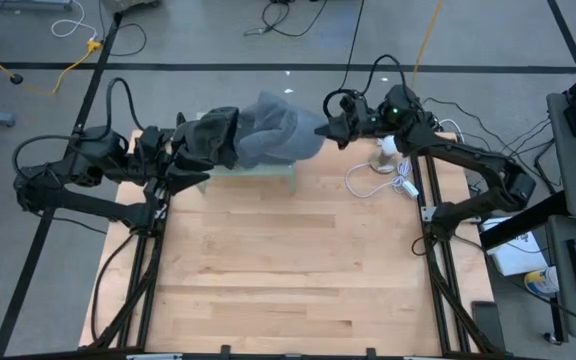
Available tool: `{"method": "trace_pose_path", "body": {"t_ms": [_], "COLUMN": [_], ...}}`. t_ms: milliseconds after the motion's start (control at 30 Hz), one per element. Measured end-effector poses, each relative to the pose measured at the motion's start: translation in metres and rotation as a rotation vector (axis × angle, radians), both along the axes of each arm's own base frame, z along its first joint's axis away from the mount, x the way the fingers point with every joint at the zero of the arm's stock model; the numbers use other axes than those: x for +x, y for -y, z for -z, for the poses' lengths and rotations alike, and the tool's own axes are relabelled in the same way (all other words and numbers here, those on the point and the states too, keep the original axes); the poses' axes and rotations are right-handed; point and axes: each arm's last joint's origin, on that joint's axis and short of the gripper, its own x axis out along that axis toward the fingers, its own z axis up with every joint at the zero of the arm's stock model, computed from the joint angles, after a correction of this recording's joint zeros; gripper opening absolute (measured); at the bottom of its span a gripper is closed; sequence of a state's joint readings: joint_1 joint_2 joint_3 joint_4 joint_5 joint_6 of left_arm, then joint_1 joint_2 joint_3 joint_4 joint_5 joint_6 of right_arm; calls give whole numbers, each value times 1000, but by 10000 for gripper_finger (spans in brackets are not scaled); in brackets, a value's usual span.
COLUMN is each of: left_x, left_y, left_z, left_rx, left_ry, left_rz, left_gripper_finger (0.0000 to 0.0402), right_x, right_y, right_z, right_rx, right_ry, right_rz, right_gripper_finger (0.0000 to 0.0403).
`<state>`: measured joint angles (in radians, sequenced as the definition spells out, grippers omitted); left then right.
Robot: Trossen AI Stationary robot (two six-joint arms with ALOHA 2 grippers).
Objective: Pick & Place hat
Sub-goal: Stack the gray cap on the gray cap on the shelf
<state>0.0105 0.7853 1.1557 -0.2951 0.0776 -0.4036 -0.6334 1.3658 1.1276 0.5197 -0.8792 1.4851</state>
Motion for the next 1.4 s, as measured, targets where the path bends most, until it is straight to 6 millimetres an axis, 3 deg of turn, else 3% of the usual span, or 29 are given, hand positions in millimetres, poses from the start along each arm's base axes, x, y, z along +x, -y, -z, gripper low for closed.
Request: {"method": "trace_pose_path", "body": {"t_ms": [267, 633, 967, 1400], "left_x": [0, 0, 0, 0], "left_y": [0, 0, 0, 0], "left_z": [0, 0, 0, 0], "left_rx": [4, 4, -1, 2], "left_ry": [0, -1, -1, -1], "left_rz": [0, -1, -1, -1], "left_gripper_finger": [141, 141, 141, 141], "right_x": [13, 49, 53, 47], "right_y": [33, 76, 93, 91], "right_z": [20, 14, 36, 75], "right_rx": [50, 11, -13, 13], "right_ry": [-69, -57, -76, -149], "right_rz": [-37, -109, -104, -87], "right_gripper_finger": [4, 4, 4, 4]}}
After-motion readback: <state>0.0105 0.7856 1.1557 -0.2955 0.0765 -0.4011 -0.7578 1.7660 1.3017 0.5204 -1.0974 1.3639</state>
